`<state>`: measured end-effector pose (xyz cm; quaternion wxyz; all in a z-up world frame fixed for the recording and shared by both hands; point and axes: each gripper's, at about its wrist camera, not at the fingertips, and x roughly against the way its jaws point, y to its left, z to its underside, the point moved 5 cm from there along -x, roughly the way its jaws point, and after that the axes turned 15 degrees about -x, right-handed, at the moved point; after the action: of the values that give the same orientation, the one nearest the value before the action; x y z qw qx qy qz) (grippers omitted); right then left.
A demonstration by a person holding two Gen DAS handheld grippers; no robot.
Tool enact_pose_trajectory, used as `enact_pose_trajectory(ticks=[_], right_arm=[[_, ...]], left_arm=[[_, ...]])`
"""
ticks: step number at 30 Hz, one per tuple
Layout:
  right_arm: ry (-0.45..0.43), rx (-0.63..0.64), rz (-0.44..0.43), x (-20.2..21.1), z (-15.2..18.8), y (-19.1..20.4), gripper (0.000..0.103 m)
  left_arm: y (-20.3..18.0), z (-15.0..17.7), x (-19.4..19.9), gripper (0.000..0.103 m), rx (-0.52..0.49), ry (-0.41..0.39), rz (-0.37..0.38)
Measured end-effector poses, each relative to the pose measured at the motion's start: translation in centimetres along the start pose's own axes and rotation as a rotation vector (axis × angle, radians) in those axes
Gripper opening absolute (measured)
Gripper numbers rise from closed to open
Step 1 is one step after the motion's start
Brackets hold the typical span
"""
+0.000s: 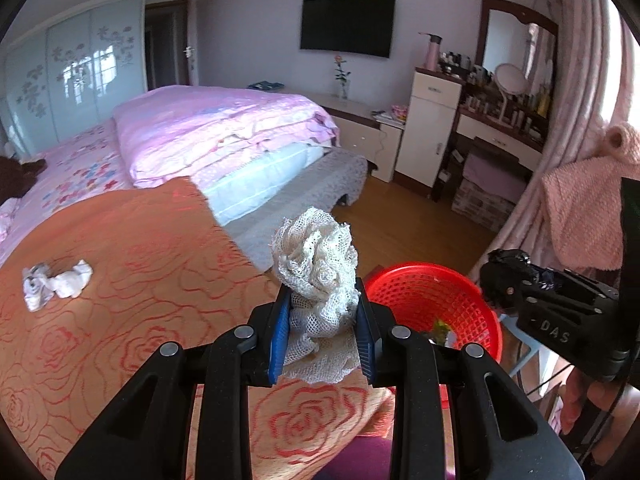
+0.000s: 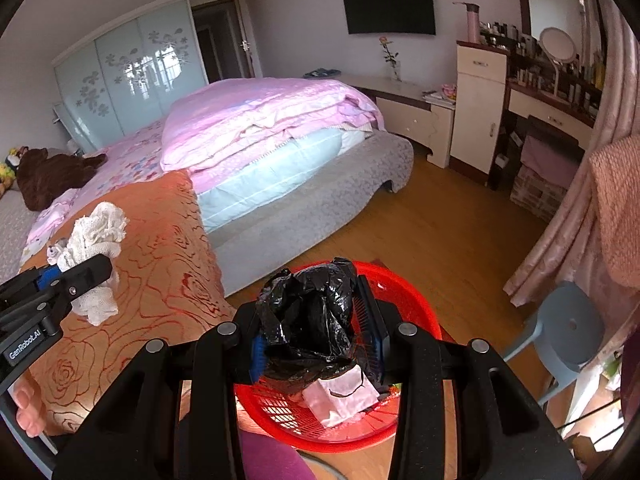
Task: Collect trash
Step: 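Carry the mesh cloth and black bag with both grippers over the red wastebasket, then open both grippers to drop the mesh cloth and black bag into the wastebasket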
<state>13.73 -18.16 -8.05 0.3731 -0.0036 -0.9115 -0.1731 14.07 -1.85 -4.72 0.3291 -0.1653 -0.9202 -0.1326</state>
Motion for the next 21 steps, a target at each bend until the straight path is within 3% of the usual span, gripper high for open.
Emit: enact_pose_trajectory(ticks=[21], right_arm=[[0.079,-0.111,0.050,-2.6,0.2,-4.0,0.037]], left_arm=[[-6.7,0.9,-6.2,0.029,-0.128,0.117,0.166]])
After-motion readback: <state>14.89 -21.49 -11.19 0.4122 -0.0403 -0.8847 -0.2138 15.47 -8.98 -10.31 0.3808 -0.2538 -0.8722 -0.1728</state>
